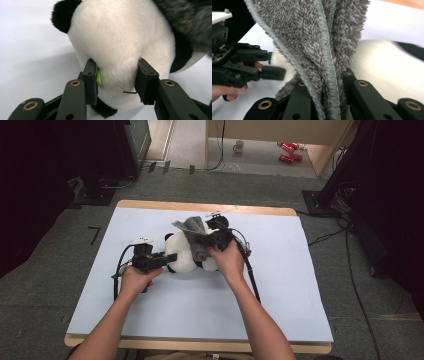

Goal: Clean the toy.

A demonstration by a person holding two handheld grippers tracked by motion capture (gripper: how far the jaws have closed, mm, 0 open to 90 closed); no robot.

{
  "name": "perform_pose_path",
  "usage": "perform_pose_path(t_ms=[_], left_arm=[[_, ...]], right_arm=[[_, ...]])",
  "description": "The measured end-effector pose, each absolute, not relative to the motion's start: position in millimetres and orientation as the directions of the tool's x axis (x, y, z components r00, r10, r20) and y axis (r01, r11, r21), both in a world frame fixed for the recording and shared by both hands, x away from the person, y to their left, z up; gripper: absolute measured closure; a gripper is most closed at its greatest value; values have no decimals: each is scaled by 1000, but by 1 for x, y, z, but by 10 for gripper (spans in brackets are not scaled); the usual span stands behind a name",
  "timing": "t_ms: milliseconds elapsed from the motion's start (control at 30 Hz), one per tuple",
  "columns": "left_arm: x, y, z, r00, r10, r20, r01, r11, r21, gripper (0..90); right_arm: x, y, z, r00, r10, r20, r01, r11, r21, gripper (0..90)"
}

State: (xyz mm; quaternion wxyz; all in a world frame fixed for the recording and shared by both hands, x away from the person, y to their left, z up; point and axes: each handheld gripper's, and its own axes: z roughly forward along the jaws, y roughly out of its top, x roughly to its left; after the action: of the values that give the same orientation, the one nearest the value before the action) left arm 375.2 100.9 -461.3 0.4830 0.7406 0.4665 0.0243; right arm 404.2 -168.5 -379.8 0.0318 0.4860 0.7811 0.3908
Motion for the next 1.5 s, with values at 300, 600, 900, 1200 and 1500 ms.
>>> perform_pose_path(t_ms=[300, 600, 900, 1200, 1500], left_arm=[[377, 102, -462, 559, 709, -429, 672, -85, 736, 587], [377, 102, -462, 556, 709, -433, 673, -79, 735, 587], [376, 103, -463, 560, 707, -432, 673, -84, 735, 584], [379, 105, -466, 566, 700, -436, 670, -82, 738, 574], [380, 105, -462, 587, 707, -395, 623, -83, 778, 445]], right_arm=[[398, -212, -372, -481, 802, 354, 737, 151, 659, 779], [397, -238, -372, -451, 817, 360, 736, 113, 668, 776], [390, -262, -383, -398, 845, 357, 745, 71, 663, 778], [388, -290, -375, -338, 862, 377, 741, -2, 671, 779], [372, -258, -370, -437, 807, 397, 716, 45, 697, 777]])
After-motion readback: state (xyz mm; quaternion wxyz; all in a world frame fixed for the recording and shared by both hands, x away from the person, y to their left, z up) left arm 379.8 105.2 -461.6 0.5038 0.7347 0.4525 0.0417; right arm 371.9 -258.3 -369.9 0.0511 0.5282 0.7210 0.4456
